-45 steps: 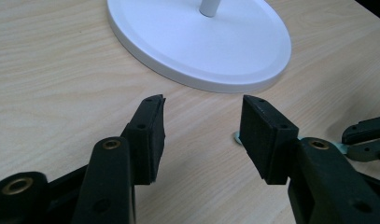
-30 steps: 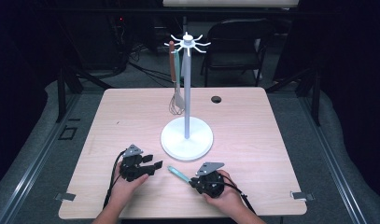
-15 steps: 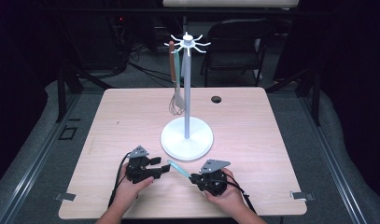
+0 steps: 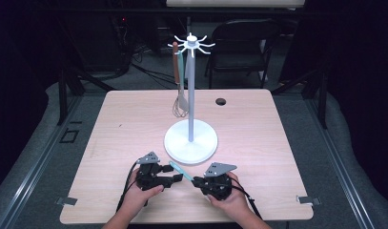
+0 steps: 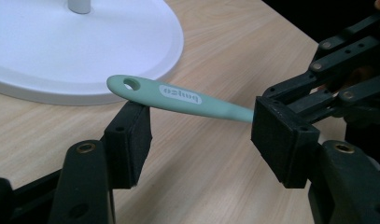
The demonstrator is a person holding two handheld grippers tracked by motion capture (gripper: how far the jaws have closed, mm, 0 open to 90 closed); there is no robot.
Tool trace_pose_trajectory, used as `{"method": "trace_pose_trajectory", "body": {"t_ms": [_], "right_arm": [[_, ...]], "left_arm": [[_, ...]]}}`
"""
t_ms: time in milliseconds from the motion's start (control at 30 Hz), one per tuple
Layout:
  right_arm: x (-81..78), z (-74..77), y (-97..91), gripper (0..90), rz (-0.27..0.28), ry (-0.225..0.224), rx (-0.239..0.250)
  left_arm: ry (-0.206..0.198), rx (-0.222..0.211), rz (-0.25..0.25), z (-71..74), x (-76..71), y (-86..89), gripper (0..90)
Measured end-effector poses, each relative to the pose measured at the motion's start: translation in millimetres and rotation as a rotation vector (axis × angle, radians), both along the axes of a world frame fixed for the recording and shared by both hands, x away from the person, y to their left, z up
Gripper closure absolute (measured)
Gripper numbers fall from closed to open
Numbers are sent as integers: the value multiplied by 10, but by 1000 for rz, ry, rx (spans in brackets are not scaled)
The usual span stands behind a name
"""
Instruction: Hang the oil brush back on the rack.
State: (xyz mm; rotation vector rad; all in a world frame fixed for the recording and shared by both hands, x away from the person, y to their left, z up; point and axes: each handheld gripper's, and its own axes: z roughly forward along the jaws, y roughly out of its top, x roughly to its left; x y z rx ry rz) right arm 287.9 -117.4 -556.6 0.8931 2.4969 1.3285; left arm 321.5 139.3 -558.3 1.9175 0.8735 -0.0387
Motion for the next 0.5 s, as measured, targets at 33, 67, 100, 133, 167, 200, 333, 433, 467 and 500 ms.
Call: {"method": "trace_pose_trajectory", "body": {"t_ms": [33, 67, 100, 133, 167, 200, 333, 433, 467, 500], "right_arm": [[0, 0, 0, 825, 0, 0, 0], [1, -13, 8, 825, 5, 2, -9], [1, -13, 8, 825, 5, 2, -9], [2, -23, 20, 825, 8, 4, -8], [1, -29, 31, 825, 6, 6, -2], [0, -28, 33, 824, 8, 6, -9], [8, -35, 47, 823, 11, 9, -7], [17, -42, 47, 821, 11, 22, -9], [25, -46, 45, 811, 10, 31, -9], [29, -48, 43, 800, 12, 39, -15]], "left_arm": [[0, -3, -2, 6, -1, 3, 386], [-1, -14, -6, 15, -1, 9, 394], [-4, -20, -8, 21, -2, 11, 394], [-6, -29, -8, 29, -6, 10, 399], [-8, -34, -7, 38, -10, 9, 400], [-13, -43, -10, 52, -17, 2, 400], [-24, -41, -13, 60, -23, -8, 400], [-19, -40, -15, 55, -19, -10, 401], [-18, -43, -14, 52, -17, -11, 401], [-18, -47, -11, 51, -17, -14, 401]]}}
